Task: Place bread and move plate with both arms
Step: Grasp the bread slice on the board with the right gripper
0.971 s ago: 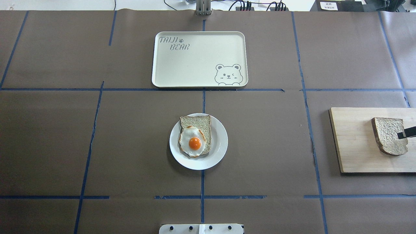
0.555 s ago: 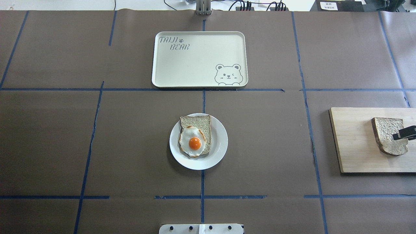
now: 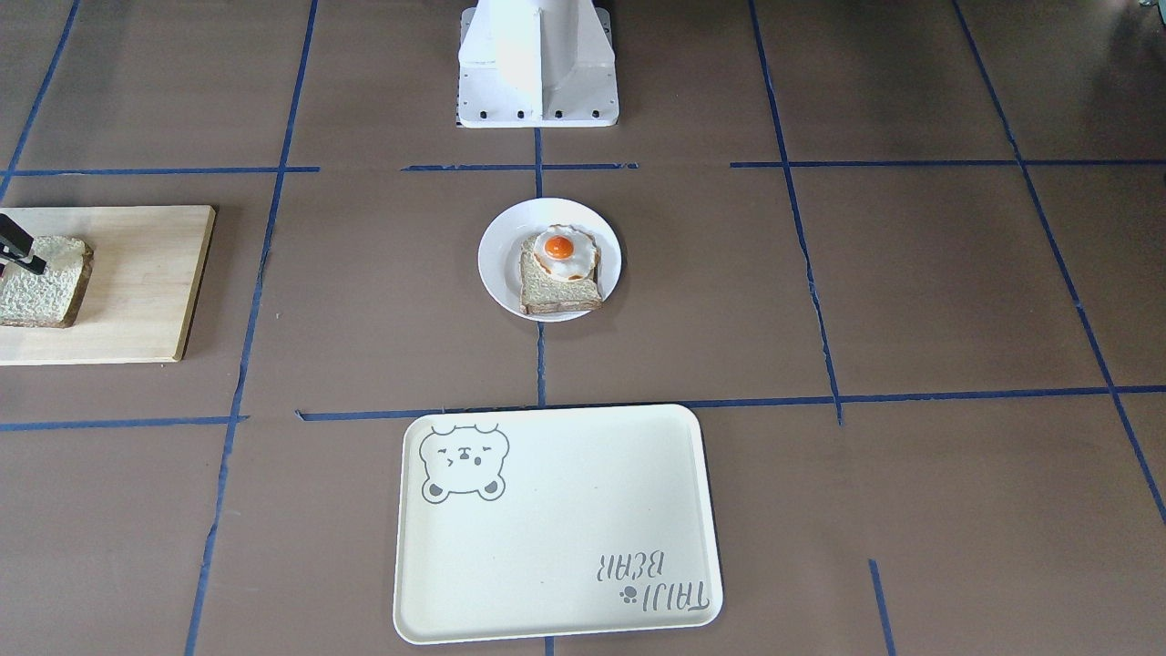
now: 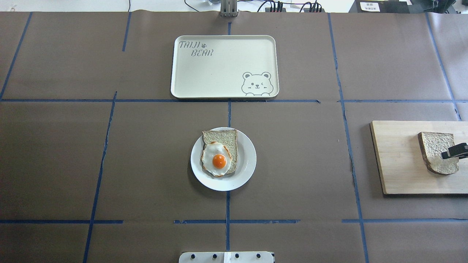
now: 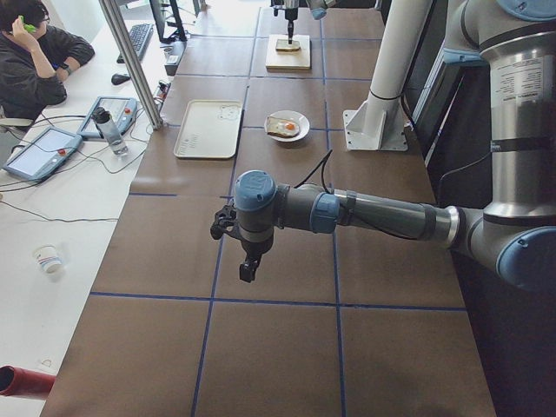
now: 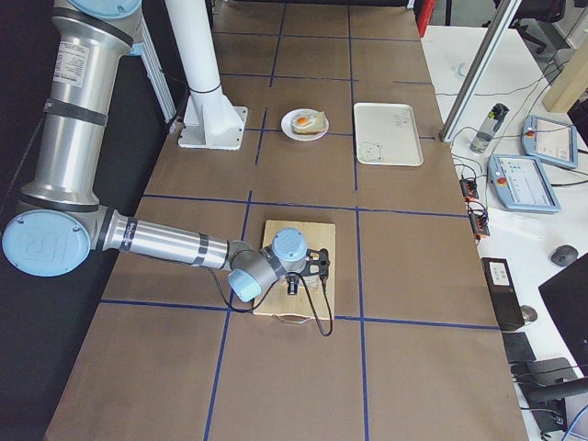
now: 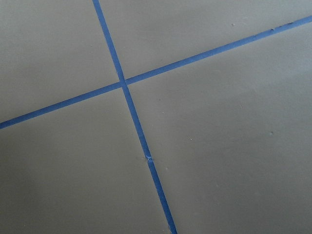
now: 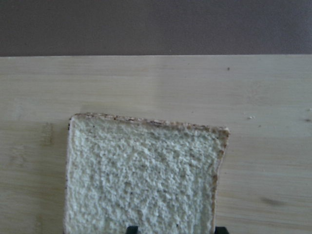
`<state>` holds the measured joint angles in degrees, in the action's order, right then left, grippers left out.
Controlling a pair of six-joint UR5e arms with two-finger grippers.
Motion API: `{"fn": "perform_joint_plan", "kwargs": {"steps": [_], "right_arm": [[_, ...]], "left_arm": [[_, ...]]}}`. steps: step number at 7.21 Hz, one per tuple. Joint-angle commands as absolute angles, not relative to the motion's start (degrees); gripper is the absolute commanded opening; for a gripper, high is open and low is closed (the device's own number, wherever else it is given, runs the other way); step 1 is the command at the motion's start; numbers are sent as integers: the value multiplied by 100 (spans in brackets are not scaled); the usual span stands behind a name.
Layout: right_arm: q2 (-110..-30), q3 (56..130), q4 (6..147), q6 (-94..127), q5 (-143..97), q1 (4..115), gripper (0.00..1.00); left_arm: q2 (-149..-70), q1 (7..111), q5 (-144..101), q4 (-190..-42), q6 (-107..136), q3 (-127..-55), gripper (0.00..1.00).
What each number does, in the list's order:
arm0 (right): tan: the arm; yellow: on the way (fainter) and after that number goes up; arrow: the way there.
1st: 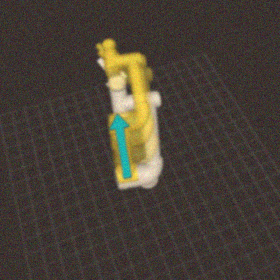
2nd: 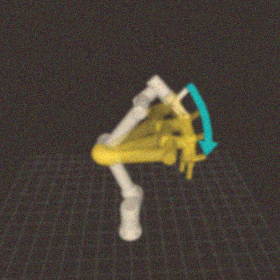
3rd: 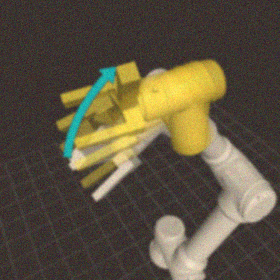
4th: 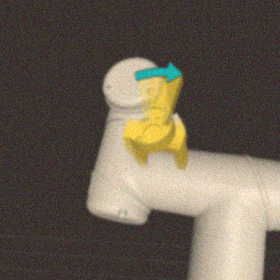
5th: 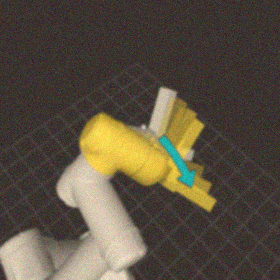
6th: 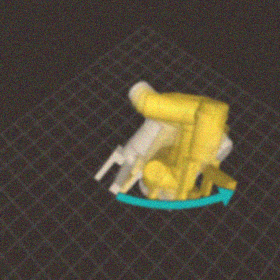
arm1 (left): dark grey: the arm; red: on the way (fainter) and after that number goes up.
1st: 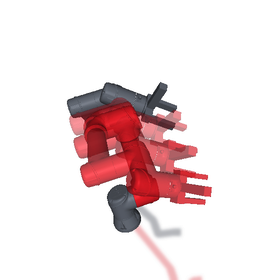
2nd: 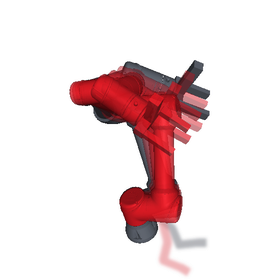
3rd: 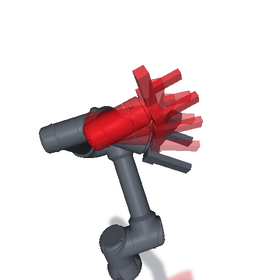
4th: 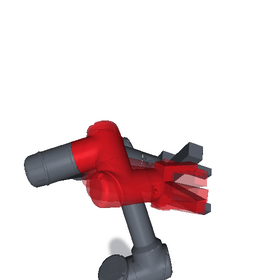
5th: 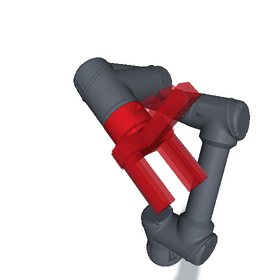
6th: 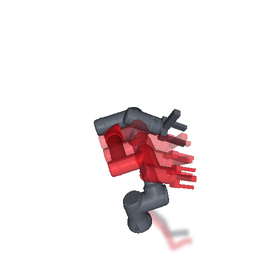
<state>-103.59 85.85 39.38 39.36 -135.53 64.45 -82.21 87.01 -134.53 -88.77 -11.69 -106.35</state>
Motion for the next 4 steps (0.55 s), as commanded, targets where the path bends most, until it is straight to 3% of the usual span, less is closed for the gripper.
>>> {"fn": "perform_joint_plan", "kwargs": {"steps": [1,3,4], "right_arm": [[-10397,8578,3937,3929,-13483,6434,22],[-10441,8578,3937,3911,-13316,6407,2],[-10459,8578,3937,3876,-13307,6381,0]], "left_arm": [[-8227,8701,-13447,-8877,-1169,-10617,100],[-8244,8701,-13447,-8877,-1169,-10617,100],[-8253,8701,-13447,-8877,-1169,-10626,100]]}}
